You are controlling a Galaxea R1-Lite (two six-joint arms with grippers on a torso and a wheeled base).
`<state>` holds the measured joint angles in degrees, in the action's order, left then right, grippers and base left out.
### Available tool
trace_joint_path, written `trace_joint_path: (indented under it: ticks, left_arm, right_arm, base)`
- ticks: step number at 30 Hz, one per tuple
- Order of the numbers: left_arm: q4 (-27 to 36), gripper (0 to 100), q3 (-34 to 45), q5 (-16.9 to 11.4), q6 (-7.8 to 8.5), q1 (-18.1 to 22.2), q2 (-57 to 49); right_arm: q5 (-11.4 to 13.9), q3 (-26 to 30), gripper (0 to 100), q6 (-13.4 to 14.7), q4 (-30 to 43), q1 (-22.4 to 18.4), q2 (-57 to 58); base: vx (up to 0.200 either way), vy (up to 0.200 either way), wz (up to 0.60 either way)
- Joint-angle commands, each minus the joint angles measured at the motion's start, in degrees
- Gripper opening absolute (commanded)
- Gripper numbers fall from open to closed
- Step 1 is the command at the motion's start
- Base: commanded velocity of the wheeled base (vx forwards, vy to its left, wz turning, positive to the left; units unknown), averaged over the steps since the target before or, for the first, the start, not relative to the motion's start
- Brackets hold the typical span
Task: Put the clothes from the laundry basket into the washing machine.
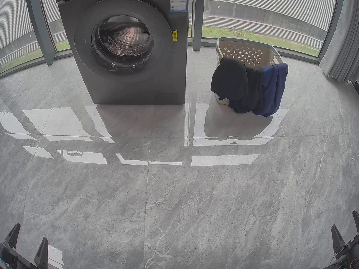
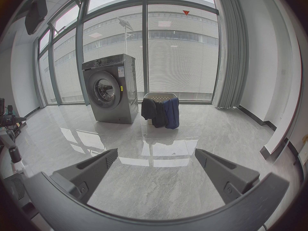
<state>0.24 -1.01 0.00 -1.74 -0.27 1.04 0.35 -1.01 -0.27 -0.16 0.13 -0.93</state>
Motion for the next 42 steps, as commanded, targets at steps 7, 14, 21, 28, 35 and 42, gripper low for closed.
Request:
trace_joint_path:
  ticks: [7,14,21,28,35,42]
  left_arm:
    - [0.02,100,0.84,0.0,-0.01,0.0,-0.86]
    - [0.02,100,0.84,0.09,-0.1,0.0,-0.86]
    - [0.02,100,0.84,0.09,0.07,0.0,-0.86]
    - [0.02,100,0.84,0.09,-0.01,0.0,-0.86]
    - [0.02,100,0.84,0.09,-0.1,0.0,-0.86]
    - [0.02,100,0.84,0.09,-0.1,0.0,-0.86]
  right_arm:
    - [0.0,1.01,100,0.09,-0.02,0.04,0.84]
    - [-0.09,1.01,100,0.0,-0.02,0.04,0.84]
    - [0.53,1.01,100,0.0,-0.11,0.13,0.84]
    - [0.61,1.01,100,-0.17,-0.11,0.04,0.84]
    - [0.61,1.01,100,-0.08,-0.11,0.13,0.84]
    - [0.61,1.01,100,-0.08,-0.11,0.13,0.84]
  base:
    - [0.0,0.0,0.0]
    - [0.057,0.0,0.0]
    - [0.2,0.0,0.0]
    - [0.2,0.0,0.0]
    - [0.2,0.0,0.0]
    - [0.057,0.0,-0.17]
